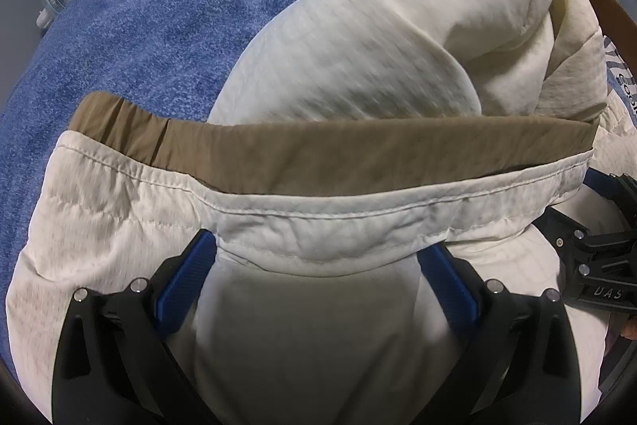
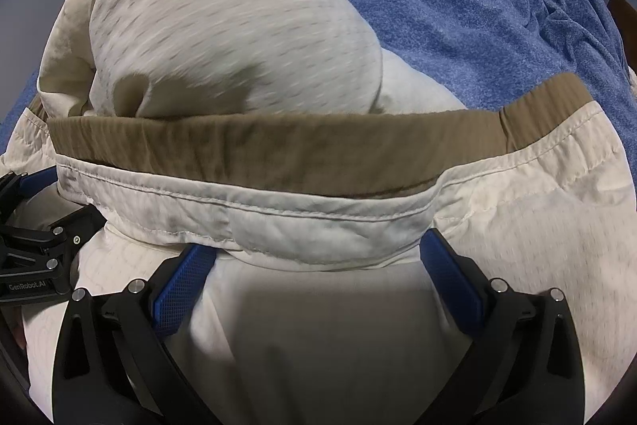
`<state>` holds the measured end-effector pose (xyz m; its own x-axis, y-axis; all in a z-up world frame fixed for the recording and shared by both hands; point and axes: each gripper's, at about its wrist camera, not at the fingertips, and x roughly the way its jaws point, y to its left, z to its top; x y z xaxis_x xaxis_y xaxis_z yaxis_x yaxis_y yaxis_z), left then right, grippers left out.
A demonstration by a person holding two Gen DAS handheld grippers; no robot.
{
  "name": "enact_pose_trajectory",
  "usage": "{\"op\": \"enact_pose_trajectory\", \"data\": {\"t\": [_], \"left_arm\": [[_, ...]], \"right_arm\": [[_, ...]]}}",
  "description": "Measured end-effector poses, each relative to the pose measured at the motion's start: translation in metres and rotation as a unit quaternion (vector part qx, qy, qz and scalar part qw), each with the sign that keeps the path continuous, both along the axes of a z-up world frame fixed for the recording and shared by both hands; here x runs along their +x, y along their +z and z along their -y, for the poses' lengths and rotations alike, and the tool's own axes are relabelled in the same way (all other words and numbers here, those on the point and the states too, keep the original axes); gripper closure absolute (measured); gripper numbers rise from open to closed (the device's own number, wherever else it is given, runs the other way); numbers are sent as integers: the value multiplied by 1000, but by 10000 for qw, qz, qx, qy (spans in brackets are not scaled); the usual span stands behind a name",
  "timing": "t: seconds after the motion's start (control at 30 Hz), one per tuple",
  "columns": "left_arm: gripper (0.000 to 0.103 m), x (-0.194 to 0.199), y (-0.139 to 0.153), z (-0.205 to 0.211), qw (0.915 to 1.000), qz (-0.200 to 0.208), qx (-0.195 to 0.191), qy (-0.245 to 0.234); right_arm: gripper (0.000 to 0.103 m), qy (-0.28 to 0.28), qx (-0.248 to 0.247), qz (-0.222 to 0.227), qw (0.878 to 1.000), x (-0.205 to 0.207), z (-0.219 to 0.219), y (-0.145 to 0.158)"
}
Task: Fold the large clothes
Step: 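Lift both grippers away from the folded jacket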
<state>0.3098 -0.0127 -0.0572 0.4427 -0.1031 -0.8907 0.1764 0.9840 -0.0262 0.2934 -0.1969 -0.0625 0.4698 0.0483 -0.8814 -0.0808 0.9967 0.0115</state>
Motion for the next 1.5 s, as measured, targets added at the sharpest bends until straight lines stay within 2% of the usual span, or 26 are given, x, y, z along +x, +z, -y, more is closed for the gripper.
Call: {"op": "enact_pose_trajectory", "data": {"t": [0.13, 0.27, 0.4, 0.47, 0.53, 0.57, 0.67, 0.77, 0.87, 0.93, 1.0, 1.1, 1.17, 1.23, 1.3, 1.33, 1.4, 1.5], "left_arm": [[6, -15, 17, -3, 9993, 382, 8, -2], [6, -47, 46, -28, 9953, 862, -106, 421], [6, -65, 55, -69, 9922, 756, -560, 815], [6, -63, 48, -87, 9917, 529, -546, 1038], [6, -61, 40, -90, 9933, 386, -246, 1065], [6, -64, 38, -89, 9927, 421, -76, 1129], [6, -62, 25, -98, 9907, 389, -275, 1274], [6, -59, 22, -99, 9905, 428, -258, 1279], [6, -63, 25, -95, 9901, 545, -140, 1287], [6, -72, 33, -90, 9887, 615, 34, 1367], [6, -84, 54, -78, 9910, 663, -65, 1163], [7, -111, 88, -48, 9944, 841, -397, 495], [7, -136, 96, -30, 9953, 819, -500, 103], [6, -162, 87, -16, 9966, 653, -464, -209], [6, -173, 69, -7, 9979, 481, -183, -394], [6, -178, 55, -6, 9984, 353, -57, -444], [6, -182, 46, -12, 9986, 336, -139, -378], [6, -189, 43, -21, 9989, 347, 171, -273]], "right_arm": [[5, -5, 58, 347, 9994, -13, 2, 12], [9, -151, 428, 999, 9940, -48, 24, 43], [10, -502, 681, 1282, 9881, -90, 67, 53], [11, -569, 619, 1134, 9900, -94, 81, 45], [11, -590, 620, 1043, 9909, -90, 88, 42], [11, -631, 627, 1015, 9908, -88, 91, 41], [11, -687, 920, 1039, 9879, -84, 101, 30], [11, -704, 1086, 1048, 9860, -84, 103, 24], [11, -703, 1108, 1055, 9857, -87, 101, 24], [10, -705, 794, 1015, 9892, -93, 94, 34], [9, -676, 532, 1035, 9909, -108, 84, 49], [8, -310, 819, 1221, 9886, -143, 66, 72], [8, -13, 805, 1234, 9891, -166, 51, 74], [8, 426, 506, 1056, 9922, -185, 31, 62], [8, 648, 146, 948, 9933, -196, 21, 45], [7, 650, 116, 941, 9934, -198, 22, 42], [7, 420, 134, 899, 9950, -200, 37, 39], [7, -123, 37, 889, 9960, -201, 70, 38]]}}
